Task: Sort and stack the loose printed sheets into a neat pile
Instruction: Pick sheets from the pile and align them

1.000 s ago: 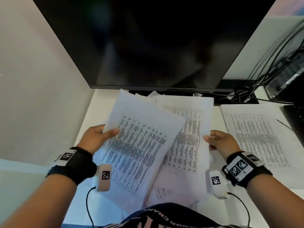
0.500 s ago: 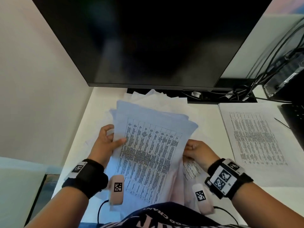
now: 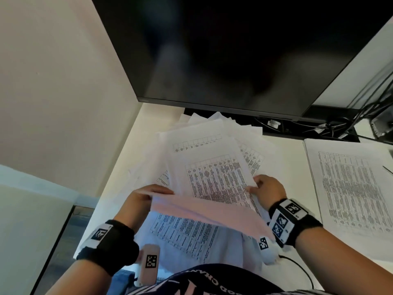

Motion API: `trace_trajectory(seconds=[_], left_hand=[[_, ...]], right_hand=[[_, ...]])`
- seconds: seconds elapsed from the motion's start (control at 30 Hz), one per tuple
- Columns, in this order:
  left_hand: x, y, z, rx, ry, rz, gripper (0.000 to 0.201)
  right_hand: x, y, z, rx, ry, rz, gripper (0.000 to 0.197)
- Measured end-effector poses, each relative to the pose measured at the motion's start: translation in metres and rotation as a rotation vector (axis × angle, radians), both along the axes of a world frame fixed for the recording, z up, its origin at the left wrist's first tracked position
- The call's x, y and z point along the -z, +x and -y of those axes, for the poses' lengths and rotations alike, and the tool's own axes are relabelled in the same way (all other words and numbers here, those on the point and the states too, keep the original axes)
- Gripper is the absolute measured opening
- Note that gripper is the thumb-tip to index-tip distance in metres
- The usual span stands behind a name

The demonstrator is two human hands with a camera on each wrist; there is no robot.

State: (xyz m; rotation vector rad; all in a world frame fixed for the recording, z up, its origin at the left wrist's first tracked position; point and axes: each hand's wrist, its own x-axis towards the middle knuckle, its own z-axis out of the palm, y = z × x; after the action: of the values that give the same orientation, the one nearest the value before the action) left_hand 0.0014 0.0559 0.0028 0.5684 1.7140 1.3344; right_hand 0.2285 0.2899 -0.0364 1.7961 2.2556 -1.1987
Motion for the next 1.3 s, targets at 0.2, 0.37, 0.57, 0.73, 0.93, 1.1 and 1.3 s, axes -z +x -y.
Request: trace_trajectory(seconds=[0.2, 0.37, 0.57, 0.73, 0.93, 1.1, 1.3], left_hand=[[-0.003, 0.002, 0.01, -0.176, -0.018, 0.037, 0.023], [-0.004, 0.0, 0.01, -0.285, 0.002, 0.056, 0.04], [-0.011, -0.004, 0.01, -0.384, -0.012, -0.092, 0.031], [-0.015, -0.009, 0.007, -0.469, -0.066, -0.141, 0.03], [-0.023, -0.008, -0.019, -0.517, -0.006, -0.067, 0.036], [-0.031, 0.005, -0.051, -0.435, -0.005, -0.045, 0.038], [-0.033, 0.024, -0.07, -0.324, -0.001, -0.019, 0.052]], right_hand=[[-0.013, -0.014, -0.003, 0.16, 0.009, -0.238, 0.024], [-0.003, -0.045, -0.015, 0.033, -0.05, -0.021, 0.016], [0.007, -0.058, -0.001, -0.159, -0.043, 0.187, 0.035], [-0.016, -0.035, 0.008, 0.042, -0.036, -0.25, 0.009], [-0.053, -0.004, 0.018, 0.22, -0.15, -0.662, 0.011], [-0.06, 0.01, 0.028, 0.198, -0.177, -0.758, 0.012], [-0.071, 0.026, 0.038, 0.227, -0.225, -0.756, 0.009]])
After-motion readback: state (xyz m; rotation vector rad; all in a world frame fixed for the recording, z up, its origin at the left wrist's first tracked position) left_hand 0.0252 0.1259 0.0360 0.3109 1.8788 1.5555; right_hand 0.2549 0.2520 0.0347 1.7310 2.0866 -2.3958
